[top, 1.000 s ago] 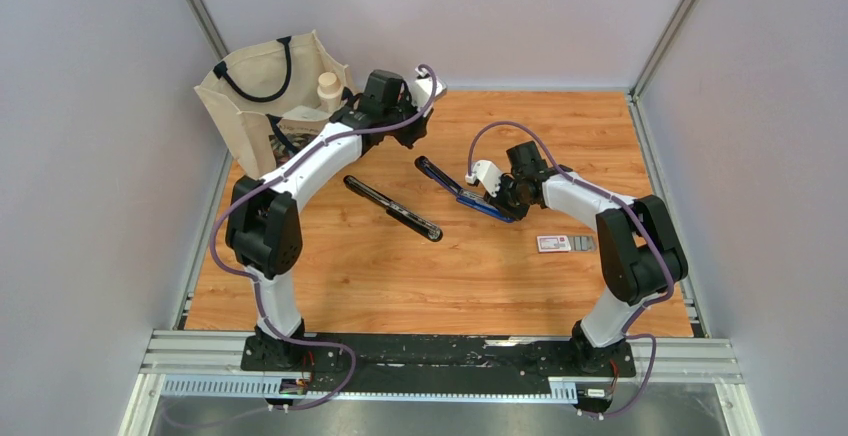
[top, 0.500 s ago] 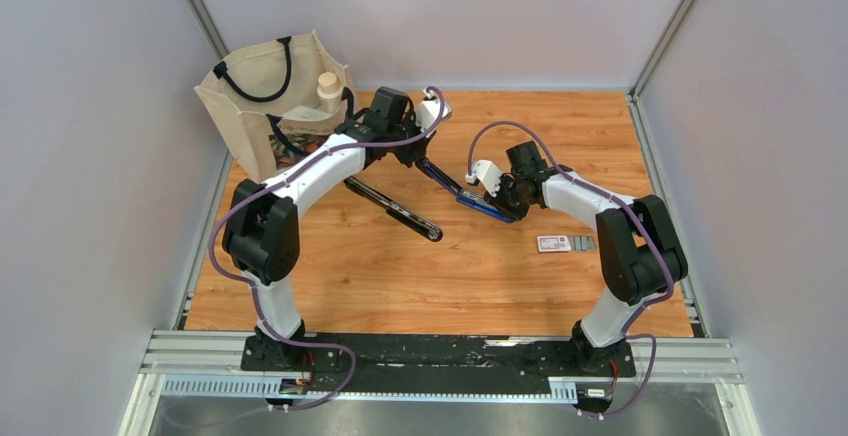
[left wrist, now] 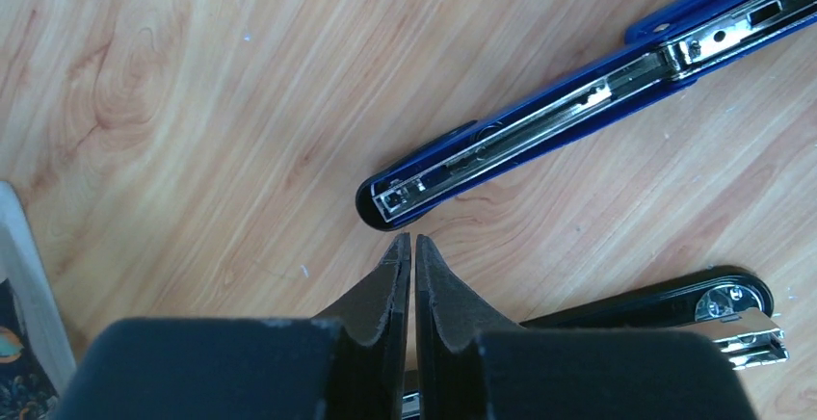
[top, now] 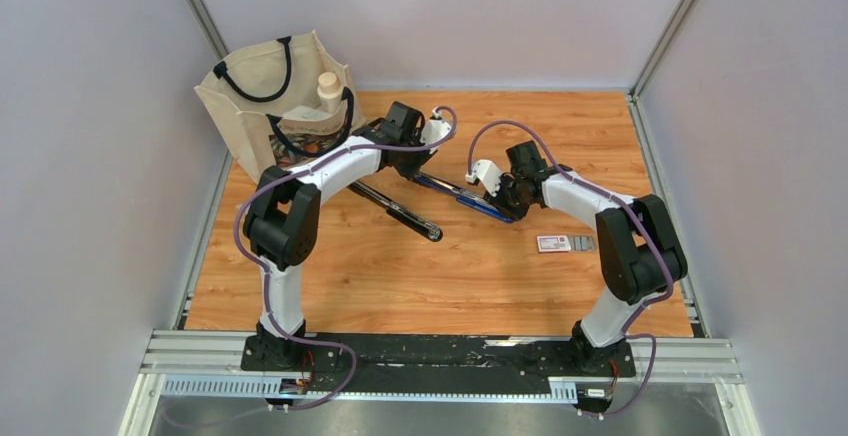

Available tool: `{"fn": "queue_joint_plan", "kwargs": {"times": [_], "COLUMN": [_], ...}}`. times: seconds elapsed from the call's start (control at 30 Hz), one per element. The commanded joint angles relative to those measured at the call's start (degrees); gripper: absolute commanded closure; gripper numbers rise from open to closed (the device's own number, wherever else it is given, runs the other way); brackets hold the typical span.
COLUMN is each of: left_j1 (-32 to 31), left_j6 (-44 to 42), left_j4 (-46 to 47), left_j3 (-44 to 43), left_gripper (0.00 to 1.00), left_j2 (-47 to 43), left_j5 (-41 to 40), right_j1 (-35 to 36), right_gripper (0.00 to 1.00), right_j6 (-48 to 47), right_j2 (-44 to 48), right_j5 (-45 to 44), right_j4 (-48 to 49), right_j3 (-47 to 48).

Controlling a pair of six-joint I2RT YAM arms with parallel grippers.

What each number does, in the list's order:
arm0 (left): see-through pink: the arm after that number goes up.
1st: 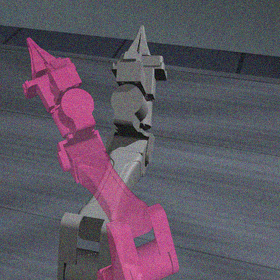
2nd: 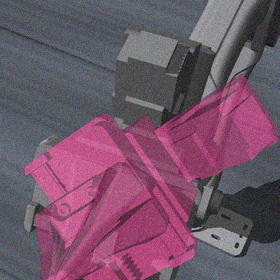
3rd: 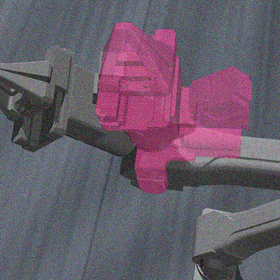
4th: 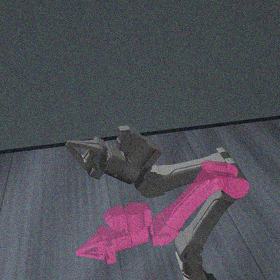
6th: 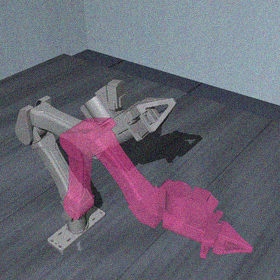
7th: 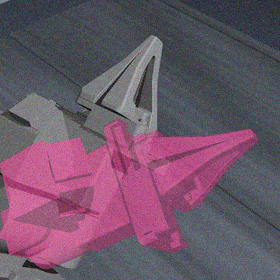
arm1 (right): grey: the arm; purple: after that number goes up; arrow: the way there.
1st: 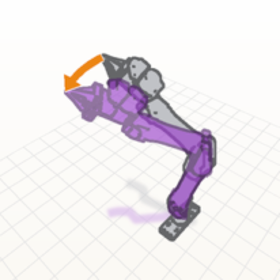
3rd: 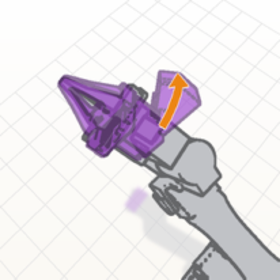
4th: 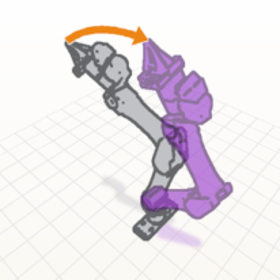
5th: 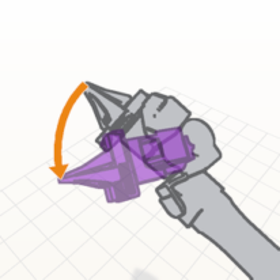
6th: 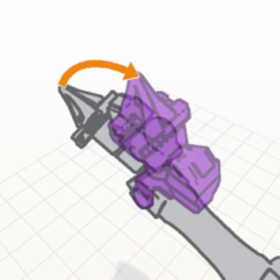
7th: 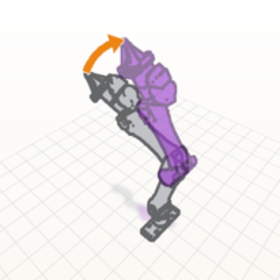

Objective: Load the staples into the stapler

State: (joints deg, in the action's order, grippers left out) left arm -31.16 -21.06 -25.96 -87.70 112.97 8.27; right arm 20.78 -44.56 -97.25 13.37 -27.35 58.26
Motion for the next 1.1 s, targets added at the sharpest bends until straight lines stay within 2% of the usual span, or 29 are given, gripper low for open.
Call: {"fn": "queue_joint_plan", "kwargs": {"times": [0.0, 0.13, 0.3, 0.4, 0.57, 0.77, 0.8, 0.97, 1.07], "left_j1": [-0.1, 0.4, 2.6, 4.3, 8.1, 12.7, 12.9, 13.1, 13.4], "left_j6": [0.0, 0.6, 0.8, -0.2, -2.1, -3.5, -3.9, -3.5, -2.9], "left_j4": [0.8, 1.0, 0.6, -0.1, -1.5, -2.8, -3.0, -4.0, -4.3], "left_j3": [-3.7, -4.1, -0.2, 5.2, 15.5, 25.6, 26.9, 30.9, 31.9], "left_gripper": [0.88, 0.87, 0.85, 0.84, 0.83, 0.80, 0.79, 0.73, 0.69], "left_j2": [-1.3, -4.2, -12.3, -18.3, -30.2, -42.6, -44.0, -49.9, -51.8], "left_j5": [-1.5, -1.9, -0.4, -0.5, -0.5, 0.1, -0.1, 0.1, 0.0], "right_j1": [0.8, 0.8, 3.2, 6.6, 12.1, 13.3, 13.2, 13.2, 12.9], "right_gripper": [1.00, 1.00, 1.00, 1.00, 1.00, 0.99, 0.96, 0.65, 0.53], "right_j6": [2.2, 5.3, 16.1, 21.3, 25.4, 30.7, 31.6, 32.9, 32.5], "right_j2": [-3.8, -4.6, -7.9, -11.3, -12.8, -13.0, -12.9, -12.0, -10.2], "right_j5": [0.2, 0.2, -2.4, -3.3, -5.5, -10.2, -10.6, -11.2, -11.2], "right_j4": [-9.5, -10.5, -12.8, -15.4, -13.3, -12.8, -12.8, -12.6, -12.4], "right_j3": [-1.6, 0.4, 5.1, 9.0, 10.6, 13.7, 13.8, 13.5, 13.2]}}
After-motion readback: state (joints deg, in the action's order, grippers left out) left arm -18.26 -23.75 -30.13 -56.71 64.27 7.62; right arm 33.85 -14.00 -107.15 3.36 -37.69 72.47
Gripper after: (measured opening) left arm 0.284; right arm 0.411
